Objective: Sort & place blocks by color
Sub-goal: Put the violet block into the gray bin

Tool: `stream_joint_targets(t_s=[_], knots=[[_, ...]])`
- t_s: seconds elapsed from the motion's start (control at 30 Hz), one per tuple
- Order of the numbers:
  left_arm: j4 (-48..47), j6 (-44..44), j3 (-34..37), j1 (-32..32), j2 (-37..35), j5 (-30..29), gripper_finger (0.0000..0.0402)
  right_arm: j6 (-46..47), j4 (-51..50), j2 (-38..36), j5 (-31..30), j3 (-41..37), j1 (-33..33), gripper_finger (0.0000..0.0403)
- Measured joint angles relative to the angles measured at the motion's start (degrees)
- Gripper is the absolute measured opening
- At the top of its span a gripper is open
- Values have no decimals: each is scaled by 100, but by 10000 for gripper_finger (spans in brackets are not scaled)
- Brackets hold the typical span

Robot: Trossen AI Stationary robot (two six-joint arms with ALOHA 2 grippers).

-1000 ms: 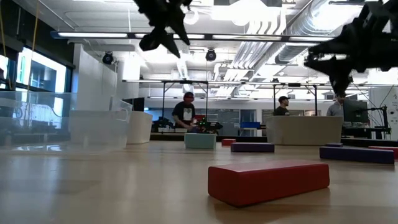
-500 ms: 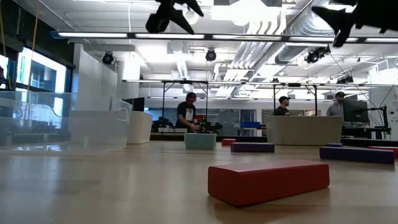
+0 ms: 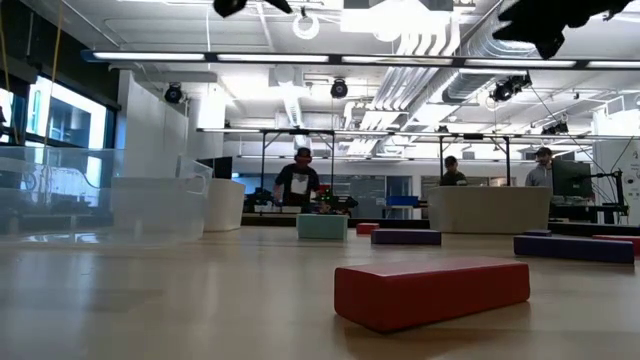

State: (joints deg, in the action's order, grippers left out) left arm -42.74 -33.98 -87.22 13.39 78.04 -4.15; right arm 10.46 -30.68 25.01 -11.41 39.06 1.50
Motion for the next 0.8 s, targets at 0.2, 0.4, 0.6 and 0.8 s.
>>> stream_joint_targets(t_s=[0.2, 0.4, 0.6, 0.8], knots=[[-412, 353, 0, 12, -377, -403, 104, -44, -1177, 761, 186, 544, 0, 156], [-594, 607, 0, 57, -549, -535, 104, 145, -1600, 1485, 375, 709, 0, 156], [-862, 614, 0, 57, -573, -530, 104, 152, -1958, 2280, 574, 713, 0, 160], [-1036, 617, 0, 57, -573, -530, 104, 39, -2198, 3023, 735, 713, -2, 182]])
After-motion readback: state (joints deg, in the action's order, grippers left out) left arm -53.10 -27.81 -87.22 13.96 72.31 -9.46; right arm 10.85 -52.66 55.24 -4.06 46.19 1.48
